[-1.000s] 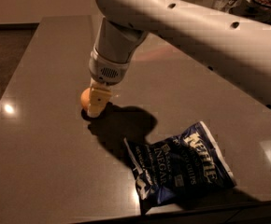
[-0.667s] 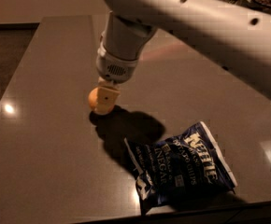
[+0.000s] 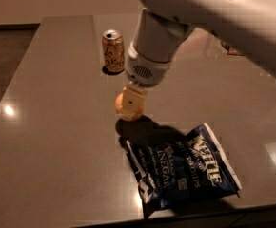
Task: Move orange near blue chip bag
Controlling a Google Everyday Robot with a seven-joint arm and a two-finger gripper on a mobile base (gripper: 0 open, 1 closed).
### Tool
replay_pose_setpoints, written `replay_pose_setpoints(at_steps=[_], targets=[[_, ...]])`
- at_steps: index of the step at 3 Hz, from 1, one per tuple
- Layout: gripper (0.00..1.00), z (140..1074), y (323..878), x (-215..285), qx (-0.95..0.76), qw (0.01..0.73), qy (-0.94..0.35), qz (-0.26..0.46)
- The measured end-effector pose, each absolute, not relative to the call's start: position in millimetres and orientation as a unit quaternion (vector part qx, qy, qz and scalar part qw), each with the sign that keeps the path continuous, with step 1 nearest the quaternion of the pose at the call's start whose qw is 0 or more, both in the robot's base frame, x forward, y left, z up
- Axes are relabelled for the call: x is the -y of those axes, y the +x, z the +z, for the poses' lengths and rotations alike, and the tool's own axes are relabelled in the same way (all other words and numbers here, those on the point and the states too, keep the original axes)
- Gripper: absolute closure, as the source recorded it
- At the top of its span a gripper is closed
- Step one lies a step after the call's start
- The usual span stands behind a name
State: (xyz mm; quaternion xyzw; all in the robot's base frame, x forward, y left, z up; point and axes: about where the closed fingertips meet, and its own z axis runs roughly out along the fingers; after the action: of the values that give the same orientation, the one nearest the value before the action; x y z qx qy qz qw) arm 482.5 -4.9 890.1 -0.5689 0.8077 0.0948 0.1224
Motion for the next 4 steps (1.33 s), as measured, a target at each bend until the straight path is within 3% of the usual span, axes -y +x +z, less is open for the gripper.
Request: replay_pose_setpoints(at_steps=[1,4], targets=[[1.00,891.7,474.2,30.8,-0.846,0.114,-0.513,0.092],[0.27,875.1,456.8,85.6,-0.906,0.081,-0.410,0.073]])
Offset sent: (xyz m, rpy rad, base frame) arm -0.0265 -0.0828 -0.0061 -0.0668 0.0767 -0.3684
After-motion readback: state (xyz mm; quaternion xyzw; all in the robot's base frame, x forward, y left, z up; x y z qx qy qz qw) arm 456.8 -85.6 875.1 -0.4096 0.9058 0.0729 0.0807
